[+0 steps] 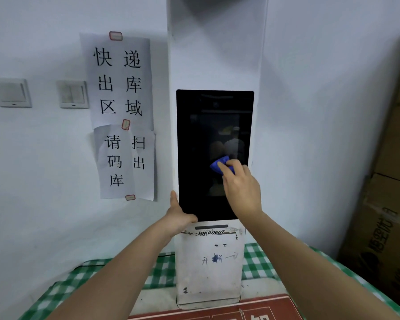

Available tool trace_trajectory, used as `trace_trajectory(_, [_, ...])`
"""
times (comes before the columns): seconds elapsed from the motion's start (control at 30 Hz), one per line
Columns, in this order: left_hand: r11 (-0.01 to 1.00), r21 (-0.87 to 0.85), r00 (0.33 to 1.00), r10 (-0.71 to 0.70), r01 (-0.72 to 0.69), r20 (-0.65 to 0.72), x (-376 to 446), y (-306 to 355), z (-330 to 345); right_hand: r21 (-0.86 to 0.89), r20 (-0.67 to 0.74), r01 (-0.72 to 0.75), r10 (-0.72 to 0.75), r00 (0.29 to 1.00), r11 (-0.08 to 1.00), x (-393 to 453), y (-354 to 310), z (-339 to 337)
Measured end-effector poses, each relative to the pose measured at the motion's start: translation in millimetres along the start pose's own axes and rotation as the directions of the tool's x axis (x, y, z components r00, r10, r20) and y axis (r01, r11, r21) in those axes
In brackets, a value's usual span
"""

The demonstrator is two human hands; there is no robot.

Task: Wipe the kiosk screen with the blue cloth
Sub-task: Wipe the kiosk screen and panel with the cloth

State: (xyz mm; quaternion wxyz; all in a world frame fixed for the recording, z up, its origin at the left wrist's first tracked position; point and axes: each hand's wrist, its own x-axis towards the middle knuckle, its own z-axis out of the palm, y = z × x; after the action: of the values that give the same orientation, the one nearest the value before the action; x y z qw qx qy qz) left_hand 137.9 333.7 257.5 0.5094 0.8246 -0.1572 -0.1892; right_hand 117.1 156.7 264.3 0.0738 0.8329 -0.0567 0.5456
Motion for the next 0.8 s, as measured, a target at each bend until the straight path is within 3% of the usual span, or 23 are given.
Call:
trace_trajectory(0.23, [1.000, 0.019, 1.000, -0.016, 0.017, -0.013, 1, 1, -1, 0.015, 0.146, 0.116, -0.117, 0.982, 0.993, -43, 11, 12])
trace_trajectory(0.33, [0.999, 0.021, 1.000, -0.025, 0.025, -0.013, -1, 1, 1, 0.053, 0.090, 0.095, -0.100, 0.991, 0.994, -35, 12, 4])
trace_trajectory(0.47, [0.999, 0.026, 1.000, -0.022, 0.022, -0.007, 1, -1, 0, 0.021, -0.031, -0.045, 0.046, 0.998, 0.999, -8, 13, -1])
trace_trajectory(0.6, [0.999, 0.032, 1.000, -0.028, 0.028, 0.000, 3, -3, -2, -0.041, 0.030, -0.014, 0.015, 0.999, 0.999, -25, 18, 12])
trace_trajectory(0.8, [0.999, 0.029, 0.999, -0.040, 0.040, -0.007, 4, -3, -1, 0.013, 0.107, 0.040, -0.041, 0.993, 0.999, -45, 25, 6])
